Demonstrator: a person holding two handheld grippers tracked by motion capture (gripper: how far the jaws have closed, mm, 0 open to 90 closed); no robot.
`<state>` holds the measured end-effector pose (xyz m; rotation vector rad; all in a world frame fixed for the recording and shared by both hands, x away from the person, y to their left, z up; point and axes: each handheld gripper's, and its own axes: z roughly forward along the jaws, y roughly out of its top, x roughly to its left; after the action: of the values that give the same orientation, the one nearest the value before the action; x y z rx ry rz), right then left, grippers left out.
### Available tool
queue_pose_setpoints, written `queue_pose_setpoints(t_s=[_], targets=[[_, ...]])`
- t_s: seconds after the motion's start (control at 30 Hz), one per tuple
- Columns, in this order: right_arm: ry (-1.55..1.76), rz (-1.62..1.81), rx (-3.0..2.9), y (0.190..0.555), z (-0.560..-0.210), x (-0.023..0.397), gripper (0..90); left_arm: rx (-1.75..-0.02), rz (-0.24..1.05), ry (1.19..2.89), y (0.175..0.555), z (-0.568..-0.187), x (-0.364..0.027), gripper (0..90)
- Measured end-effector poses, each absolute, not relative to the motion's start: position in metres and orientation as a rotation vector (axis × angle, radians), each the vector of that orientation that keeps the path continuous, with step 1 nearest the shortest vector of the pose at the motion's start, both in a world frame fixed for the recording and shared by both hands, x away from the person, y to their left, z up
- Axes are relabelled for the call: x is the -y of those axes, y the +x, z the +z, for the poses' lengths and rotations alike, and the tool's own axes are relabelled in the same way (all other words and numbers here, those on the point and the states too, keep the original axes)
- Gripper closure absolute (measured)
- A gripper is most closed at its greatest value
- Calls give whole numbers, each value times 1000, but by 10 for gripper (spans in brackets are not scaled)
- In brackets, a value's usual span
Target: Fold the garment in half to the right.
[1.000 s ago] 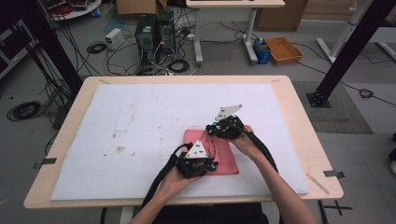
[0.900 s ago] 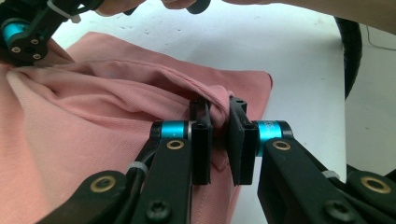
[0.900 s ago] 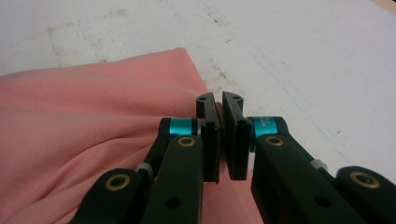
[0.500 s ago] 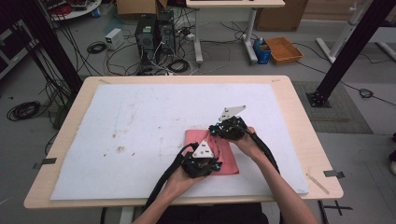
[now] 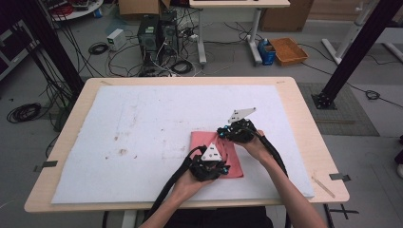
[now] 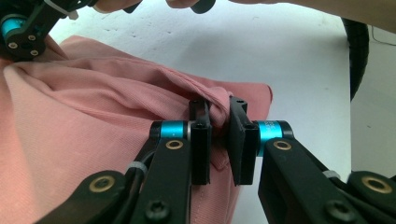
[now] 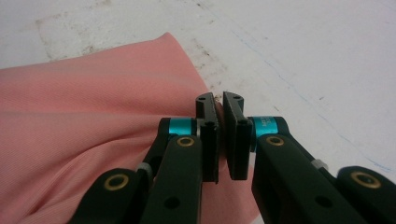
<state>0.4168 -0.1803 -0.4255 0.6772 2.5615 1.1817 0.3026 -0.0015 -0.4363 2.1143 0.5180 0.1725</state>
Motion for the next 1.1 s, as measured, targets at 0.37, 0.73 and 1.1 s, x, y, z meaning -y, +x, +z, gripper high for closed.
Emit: queue_pose_setpoints(t_s=[0.37, 0.73, 1.1], targets=[[737, 1198, -2546, 419, -427, 193, 815, -505, 170, 2121, 302, -438, 9, 788], [822, 1199, -2501, 424, -428, 210, 783, -455, 133, 2108, 300, -438, 27, 687], [890, 1297, -2414, 423, -415, 226, 682, -455, 213, 2092, 293, -421, 19, 567]])
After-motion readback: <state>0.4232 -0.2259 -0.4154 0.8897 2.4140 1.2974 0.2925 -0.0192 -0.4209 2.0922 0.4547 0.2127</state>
